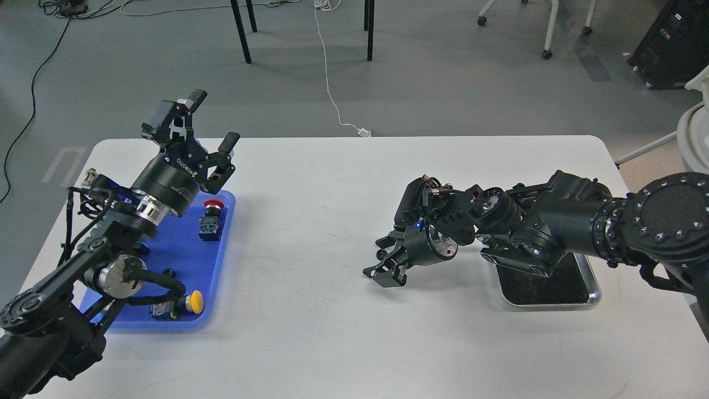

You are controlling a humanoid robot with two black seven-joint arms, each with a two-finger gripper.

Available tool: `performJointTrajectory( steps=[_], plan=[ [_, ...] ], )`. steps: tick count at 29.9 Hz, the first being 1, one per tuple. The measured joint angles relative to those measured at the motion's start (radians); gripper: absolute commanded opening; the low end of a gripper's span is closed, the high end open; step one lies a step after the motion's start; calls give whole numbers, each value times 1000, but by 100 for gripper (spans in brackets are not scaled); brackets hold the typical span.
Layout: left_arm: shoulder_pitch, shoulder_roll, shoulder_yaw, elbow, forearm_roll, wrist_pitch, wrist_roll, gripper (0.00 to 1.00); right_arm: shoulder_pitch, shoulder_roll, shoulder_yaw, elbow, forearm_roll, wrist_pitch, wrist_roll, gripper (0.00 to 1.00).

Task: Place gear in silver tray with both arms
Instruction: 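Reach the right gripper down and grasp the black gear on the table, then carry the gear with the right gripper into the silver tray and release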

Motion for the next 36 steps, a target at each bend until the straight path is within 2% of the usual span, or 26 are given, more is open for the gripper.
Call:
performJointTrajectory(
  steps=[5, 16, 28, 32, 36],
  plan=[
    [1, 1, 0, -1, 0, -1, 0, 98, -1, 1, -8, -4, 0, -1, 0, 55],
    [1, 2, 0, -2, 0, 1, 0, 98, 0, 0, -24, -7, 0, 1, 1, 19],
    [1, 2, 0, -2, 0, 1, 2, 98, 38, -29, -40, 3, 0, 3, -2, 18],
    [1, -2, 0, -2, 0, 1, 2, 98, 89, -74, -34, 27, 9, -7, 0, 18],
    [1, -9, 0, -2, 0, 0, 2, 98, 156, -170, -28, 87, 12, -9, 0, 19]
  ],
)
